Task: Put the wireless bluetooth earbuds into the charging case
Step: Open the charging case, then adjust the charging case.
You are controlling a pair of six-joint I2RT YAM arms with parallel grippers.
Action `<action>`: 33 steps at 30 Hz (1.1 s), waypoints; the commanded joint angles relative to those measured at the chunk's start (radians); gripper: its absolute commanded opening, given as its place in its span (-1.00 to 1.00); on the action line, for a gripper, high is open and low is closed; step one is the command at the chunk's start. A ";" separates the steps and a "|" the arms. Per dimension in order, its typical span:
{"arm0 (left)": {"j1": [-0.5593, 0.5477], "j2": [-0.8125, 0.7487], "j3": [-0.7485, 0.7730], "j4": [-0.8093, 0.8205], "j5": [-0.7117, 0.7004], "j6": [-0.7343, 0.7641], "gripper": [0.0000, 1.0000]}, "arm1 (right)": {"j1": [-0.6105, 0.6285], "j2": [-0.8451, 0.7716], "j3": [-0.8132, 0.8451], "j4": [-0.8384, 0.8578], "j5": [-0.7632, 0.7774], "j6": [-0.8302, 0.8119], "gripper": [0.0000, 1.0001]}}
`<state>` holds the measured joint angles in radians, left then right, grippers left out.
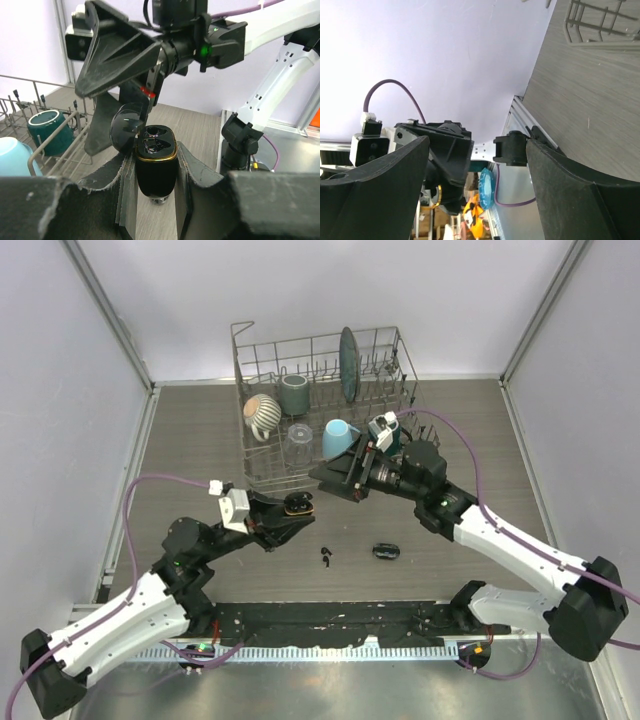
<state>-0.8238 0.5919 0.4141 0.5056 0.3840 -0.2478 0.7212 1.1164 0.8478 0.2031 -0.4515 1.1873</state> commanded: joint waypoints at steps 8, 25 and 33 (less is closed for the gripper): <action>-0.002 -0.064 0.043 -0.024 -0.196 0.065 -1.00 | -0.008 -0.147 -0.027 0.035 -0.003 -0.008 0.69; -0.001 -0.012 0.111 -0.091 -0.324 -0.019 -0.99 | -0.008 -0.110 0.002 -0.018 -0.052 -0.037 0.69; 0.000 0.002 0.123 -0.082 -0.295 0.012 -0.99 | -0.008 -0.115 0.000 -0.022 -0.088 -0.038 0.70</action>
<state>-0.8238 0.5915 0.4862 0.3985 0.0742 -0.2539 0.7113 1.0210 0.8154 0.1551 -0.5045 1.1633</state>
